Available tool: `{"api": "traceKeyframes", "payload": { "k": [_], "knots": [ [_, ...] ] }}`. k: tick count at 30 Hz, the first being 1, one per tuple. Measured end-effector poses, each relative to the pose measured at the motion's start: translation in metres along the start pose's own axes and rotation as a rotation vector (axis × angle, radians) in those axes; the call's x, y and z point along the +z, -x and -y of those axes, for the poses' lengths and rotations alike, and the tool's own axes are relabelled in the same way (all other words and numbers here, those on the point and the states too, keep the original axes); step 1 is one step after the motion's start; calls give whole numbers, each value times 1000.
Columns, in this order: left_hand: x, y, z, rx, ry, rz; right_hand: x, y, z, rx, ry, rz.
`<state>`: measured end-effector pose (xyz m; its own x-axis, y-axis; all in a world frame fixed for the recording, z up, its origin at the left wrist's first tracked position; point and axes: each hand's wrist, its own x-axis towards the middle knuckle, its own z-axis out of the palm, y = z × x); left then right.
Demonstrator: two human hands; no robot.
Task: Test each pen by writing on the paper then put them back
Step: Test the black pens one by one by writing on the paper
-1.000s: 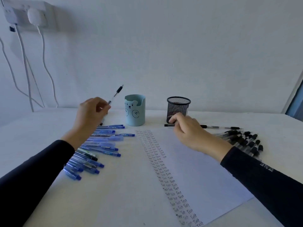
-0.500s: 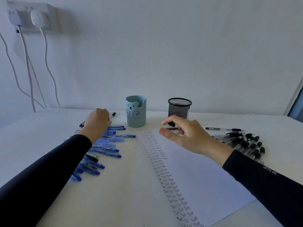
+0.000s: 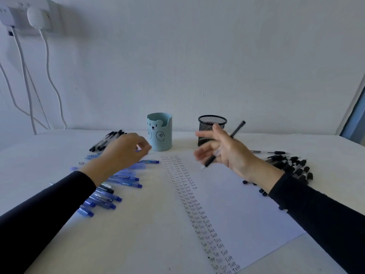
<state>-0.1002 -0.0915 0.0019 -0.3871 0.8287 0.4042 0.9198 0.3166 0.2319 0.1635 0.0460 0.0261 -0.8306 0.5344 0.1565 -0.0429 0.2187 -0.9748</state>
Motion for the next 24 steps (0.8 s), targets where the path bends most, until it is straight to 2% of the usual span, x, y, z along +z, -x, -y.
{"api": "traceKeyframes", "payload": {
  "k": [2, 5, 8, 16, 24],
  "knots": [
    [4, 13, -13, 81, 58, 81, 5, 5, -1, 103, 68, 37],
    [10, 20, -21, 114, 7, 217, 14, 13, -2, 175, 145, 126],
    [13, 20, -23, 110, -21, 312, 21, 16, -5, 133, 245, 131],
    [15, 19, -18, 81, 34, 347, 27, 18, -20, 45, 376, -42],
    [14, 19, -19, 76, 45, 369, 33, 15, -31, -13, 372, -138]
  ]
}}
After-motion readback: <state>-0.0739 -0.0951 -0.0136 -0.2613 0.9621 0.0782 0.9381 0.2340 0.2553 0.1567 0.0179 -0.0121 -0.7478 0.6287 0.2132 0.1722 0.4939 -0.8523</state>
